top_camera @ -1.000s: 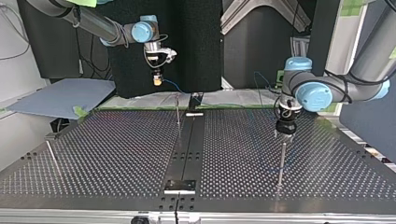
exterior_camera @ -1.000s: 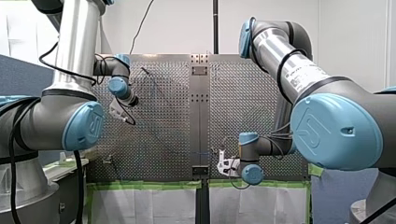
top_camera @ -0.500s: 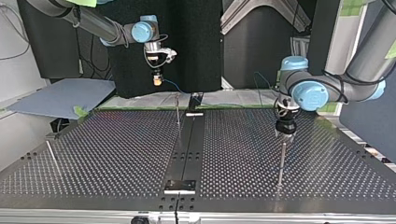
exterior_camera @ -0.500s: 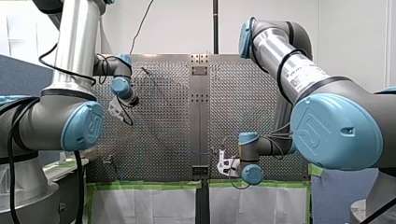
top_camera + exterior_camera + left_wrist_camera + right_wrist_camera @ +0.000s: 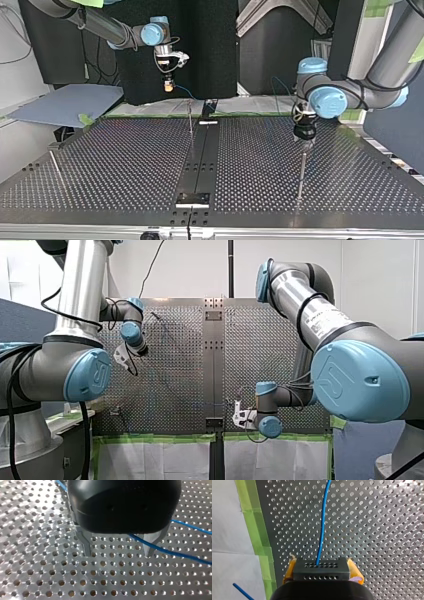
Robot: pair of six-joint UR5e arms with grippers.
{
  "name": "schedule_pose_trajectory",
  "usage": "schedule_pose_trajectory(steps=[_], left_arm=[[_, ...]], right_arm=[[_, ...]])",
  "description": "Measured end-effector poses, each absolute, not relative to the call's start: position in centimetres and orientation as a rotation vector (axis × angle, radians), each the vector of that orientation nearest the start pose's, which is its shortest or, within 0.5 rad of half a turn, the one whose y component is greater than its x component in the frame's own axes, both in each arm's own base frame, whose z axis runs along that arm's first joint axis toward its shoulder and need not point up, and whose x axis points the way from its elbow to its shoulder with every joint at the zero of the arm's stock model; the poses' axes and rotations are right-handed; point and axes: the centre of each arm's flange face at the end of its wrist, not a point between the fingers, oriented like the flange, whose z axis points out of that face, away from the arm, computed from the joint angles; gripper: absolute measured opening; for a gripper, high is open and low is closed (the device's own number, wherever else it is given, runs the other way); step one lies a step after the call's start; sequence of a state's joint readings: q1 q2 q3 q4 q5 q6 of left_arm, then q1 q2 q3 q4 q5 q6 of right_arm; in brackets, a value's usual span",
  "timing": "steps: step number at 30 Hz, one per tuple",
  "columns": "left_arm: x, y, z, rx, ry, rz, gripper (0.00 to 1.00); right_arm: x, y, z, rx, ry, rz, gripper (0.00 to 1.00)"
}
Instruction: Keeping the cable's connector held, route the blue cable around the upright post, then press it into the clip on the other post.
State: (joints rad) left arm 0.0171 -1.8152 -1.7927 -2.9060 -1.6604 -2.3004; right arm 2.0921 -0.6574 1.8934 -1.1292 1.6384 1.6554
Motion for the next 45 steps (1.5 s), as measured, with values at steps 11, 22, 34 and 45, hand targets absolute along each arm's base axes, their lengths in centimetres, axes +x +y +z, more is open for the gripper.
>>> schedule_pose_trajectory(steps=[11,22,34,45], left_arm=[[51.7,-12.4,27.7,-0.67,1.736,-0.403,1.0],[49.4,-12.6,29.2,-0.68,1.657,-0.516,1.0],[48.1,-12.0,29.6,-0.76,1.593,-0.594,1.0],[47.1,-12.0,27.6,-0.799,1.57,-0.715,1.0]], right_arm=[[38.5,-41.7,-5.8,1.607,-1.093,1.515,0.0],[38.7,-41.6,-5.8,1.613,-1.089,1.526,0.0],[38.6,-41.6,-5.8,1.613,-1.09,1.528,0.0],[38.7,-41.7,-5.8,1.611,-1.089,1.531,0.0]])
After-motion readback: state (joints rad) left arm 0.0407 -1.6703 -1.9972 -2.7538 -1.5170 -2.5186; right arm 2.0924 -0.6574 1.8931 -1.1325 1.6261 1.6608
